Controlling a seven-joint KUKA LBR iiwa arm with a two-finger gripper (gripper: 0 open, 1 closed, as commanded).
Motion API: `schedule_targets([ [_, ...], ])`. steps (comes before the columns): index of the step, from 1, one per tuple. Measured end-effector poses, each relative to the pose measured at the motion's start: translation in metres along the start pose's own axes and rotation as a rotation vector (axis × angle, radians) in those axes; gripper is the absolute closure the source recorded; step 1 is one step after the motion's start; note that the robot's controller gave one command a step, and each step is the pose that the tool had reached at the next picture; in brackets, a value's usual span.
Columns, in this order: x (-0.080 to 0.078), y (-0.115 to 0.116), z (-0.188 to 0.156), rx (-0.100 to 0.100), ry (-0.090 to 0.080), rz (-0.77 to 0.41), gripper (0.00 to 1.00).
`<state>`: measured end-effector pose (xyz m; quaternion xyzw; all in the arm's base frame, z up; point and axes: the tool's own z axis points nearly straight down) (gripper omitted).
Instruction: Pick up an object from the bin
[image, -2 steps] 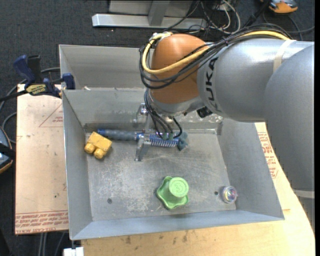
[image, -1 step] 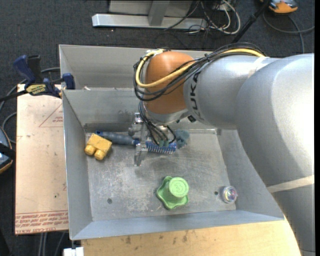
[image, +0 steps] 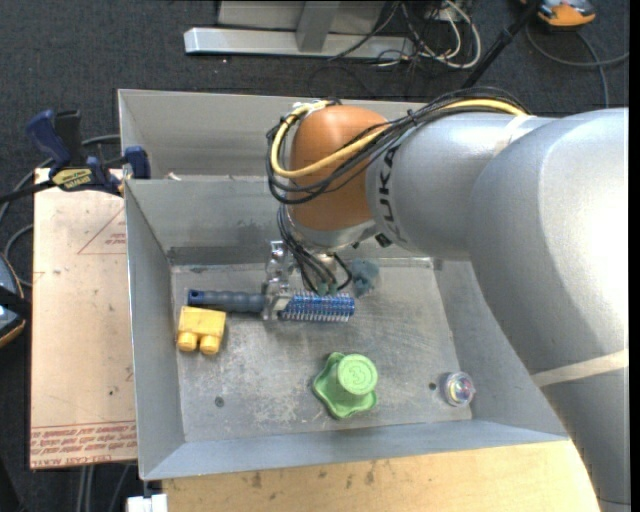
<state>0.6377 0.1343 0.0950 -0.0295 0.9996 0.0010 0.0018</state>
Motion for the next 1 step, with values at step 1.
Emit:
schedule_targets([
  [1, 0.0041, -0.0082, -0.1536, 0.001, -0.006, -0.051, 1.00],
])
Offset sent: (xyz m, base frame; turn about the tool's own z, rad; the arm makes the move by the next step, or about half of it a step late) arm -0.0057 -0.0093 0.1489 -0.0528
